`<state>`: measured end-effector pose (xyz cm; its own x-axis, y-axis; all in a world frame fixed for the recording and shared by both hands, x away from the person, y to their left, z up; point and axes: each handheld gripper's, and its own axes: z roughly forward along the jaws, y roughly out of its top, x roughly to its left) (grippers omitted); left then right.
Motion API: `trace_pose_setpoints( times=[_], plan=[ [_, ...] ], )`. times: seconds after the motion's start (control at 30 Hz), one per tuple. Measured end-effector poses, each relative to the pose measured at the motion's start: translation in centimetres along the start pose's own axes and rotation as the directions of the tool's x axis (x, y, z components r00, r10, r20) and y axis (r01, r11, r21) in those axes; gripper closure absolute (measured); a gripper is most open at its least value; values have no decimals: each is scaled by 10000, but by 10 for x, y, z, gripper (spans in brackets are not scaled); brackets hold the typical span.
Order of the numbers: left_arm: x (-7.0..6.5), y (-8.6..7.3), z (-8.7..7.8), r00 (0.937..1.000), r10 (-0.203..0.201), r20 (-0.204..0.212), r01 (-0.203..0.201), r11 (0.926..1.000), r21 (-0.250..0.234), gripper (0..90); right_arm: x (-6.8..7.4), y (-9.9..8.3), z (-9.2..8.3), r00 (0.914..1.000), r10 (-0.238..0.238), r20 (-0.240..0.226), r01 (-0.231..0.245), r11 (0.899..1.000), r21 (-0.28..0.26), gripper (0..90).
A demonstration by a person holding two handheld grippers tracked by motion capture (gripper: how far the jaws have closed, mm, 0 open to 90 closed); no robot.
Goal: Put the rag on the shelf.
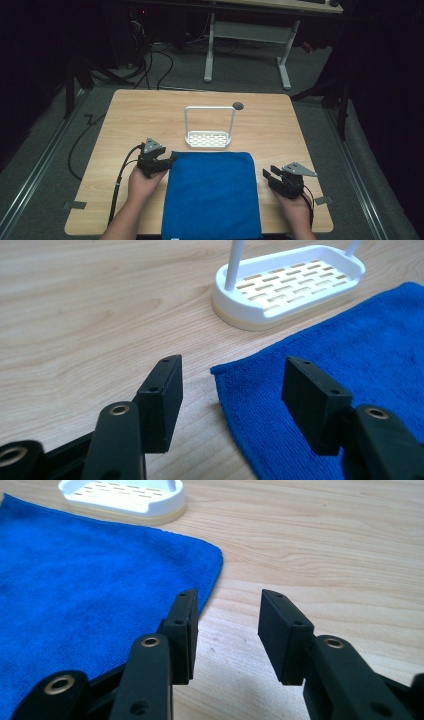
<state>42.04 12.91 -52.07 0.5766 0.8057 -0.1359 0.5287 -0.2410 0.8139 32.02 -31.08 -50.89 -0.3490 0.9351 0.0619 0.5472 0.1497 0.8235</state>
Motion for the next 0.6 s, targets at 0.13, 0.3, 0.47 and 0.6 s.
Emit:
trace_pose_setpoints(
  times=[0.13,0.3,0.47,0.6],
  plan=[
    [-2,-1,6,9999,90,-47,-90,9999,-55,448,3,3,-1,10000,-1,-72,-1,9995,-308,592],
    [-1,-2,11,10000,55,-75,-55,10000,54,482,7,8,10,9992,160,-368,-171,9994,-303,579],
    [-1,-2,14,10000,-25,-12,25,10000,-18,511,12,26,36,9987,288,-415,-288,9996,8,645],
    [1,-2,14,9999,-118,61,118,9999,-22,524,11,37,52,9991,351,-217,-348,9993,143,685]
  ],
)
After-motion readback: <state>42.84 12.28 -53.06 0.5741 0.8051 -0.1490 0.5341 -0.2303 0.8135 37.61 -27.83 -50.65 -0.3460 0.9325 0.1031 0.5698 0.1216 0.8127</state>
